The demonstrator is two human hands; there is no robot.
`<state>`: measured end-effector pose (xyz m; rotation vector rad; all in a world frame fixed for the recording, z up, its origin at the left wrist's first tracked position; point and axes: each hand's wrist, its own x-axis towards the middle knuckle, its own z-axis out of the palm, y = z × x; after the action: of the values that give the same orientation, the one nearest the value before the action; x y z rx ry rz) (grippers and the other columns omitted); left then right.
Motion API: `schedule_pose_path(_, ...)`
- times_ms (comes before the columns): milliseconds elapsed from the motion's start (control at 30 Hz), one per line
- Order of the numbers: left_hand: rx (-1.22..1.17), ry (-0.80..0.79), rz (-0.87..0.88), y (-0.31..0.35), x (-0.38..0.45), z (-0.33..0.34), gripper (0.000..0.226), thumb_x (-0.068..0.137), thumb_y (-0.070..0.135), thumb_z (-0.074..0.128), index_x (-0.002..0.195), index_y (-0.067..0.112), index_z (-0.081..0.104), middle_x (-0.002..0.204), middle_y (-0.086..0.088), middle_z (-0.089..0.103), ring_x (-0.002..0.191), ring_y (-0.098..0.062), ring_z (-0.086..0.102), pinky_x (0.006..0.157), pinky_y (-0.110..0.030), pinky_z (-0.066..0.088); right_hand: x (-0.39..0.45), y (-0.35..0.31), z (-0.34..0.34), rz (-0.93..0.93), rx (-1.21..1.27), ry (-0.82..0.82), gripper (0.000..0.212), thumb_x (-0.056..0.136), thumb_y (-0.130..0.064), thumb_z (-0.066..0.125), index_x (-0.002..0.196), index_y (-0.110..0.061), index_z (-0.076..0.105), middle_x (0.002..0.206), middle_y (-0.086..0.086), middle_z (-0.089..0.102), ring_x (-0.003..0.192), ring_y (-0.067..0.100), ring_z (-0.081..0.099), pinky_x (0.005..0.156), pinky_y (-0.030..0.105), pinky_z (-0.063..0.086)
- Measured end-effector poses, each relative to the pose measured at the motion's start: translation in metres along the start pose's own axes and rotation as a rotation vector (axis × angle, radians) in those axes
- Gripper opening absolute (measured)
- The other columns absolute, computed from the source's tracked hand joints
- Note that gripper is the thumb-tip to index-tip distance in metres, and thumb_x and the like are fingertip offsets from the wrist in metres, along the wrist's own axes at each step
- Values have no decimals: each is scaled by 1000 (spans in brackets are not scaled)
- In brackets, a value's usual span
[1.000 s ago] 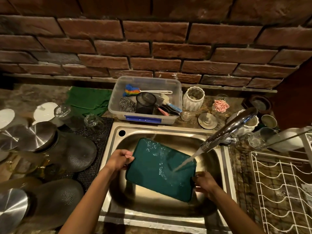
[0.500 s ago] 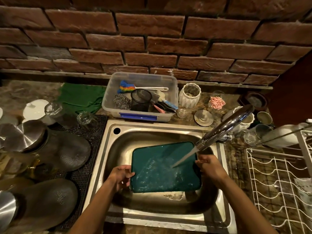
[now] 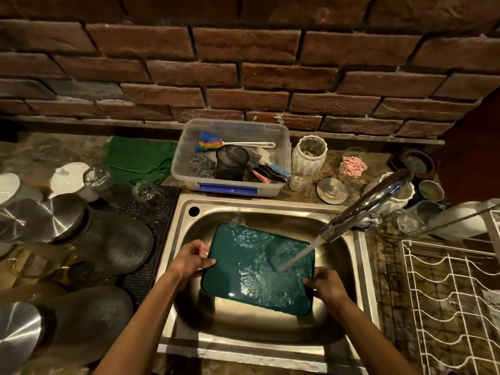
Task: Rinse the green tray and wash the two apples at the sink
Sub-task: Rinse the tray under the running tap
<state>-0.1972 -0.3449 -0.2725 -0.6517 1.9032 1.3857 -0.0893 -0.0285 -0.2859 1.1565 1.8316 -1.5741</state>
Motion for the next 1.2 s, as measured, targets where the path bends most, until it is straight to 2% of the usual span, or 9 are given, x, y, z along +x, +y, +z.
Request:
schedule_pose_path(100,10,69,30,-3,-3,4,39,87,-15,63,73,16,43,68,1,48,61,-14,50,43,-21,44,2,-6,-6,-105,-14,34,35,80,10,74,65,-10,48,83,22,66,92,40,66,94,67,47)
schedule_pose_path(233,-9,98,10,-20,-3,18,40,87,-18,60,72,14,42,77,-9,44,75,-21,48,66,-31,45,2,-21,-17,-208,-79,60,21,80,6,75,76,-3,56,81,10,70,89,33,66,93,62,50)
schedule_pose_path(400,-105,30,-99,-40,-8,34,27,89,-11,62,91,14,53,72,-4,56,61,-17,51,42,-18,39,0,-41,-34,-144,-98,-8,22,84,4,71,104,-5,66,102,18,73,100,35,70,92,55,56)
schedule_pose_path(533,-149,-43,-184,-41,-9,25,25,86,-13,63,96,8,58,80,-12,68,64,-21,65,47,-25,50,1,-38,-45,-36,-236,-102,18,86,3,69,102,10,66,101,31,70,85,31,67,72,40,55)
schedule_pose_path(667,-77,-43,-148,-30,-4,8,22,84,-13,64,98,4,58,89,-18,71,83,-30,69,72,-35,56,2,-14,-34,80,-269,-188,28,88,9,64,110,24,58,111,44,62,92,48,63,89,55,52)
schedule_pose_path(767,-22,-26,-63,-16,-2,0,26,85,-13,63,82,11,54,56,2,63,48,-9,60,43,-20,47,3,5,-16,113,-254,-223,27,90,12,60,114,24,57,116,34,66,104,42,66,88,49,55)
schedule_pose_path(900,-85,-61,50,2,-3,-6,28,81,-15,67,90,11,63,78,-6,69,74,-21,68,69,-35,54,9,22,7,134,-124,-136,17,91,13,55,107,15,61,92,25,70,79,33,68,65,40,57)
schedule_pose_path(1000,-134,-81,130,6,-5,-9,29,79,-16,69,102,2,67,75,-7,70,77,-25,69,78,-39,55,12,18,16,108,-34,-42,16,92,12,53,99,4,65,109,29,68,105,44,65,94,57,54)
schedule_pose_path(1200,-132,99,149,-3,-3,1,30,84,-18,63,78,11,57,64,3,52,62,-12,57,51,-18,50,-4,-12,-1,-88,52,50,24,92,7,59,93,-16,63,116,16,66,116,37,61,100,57,51)
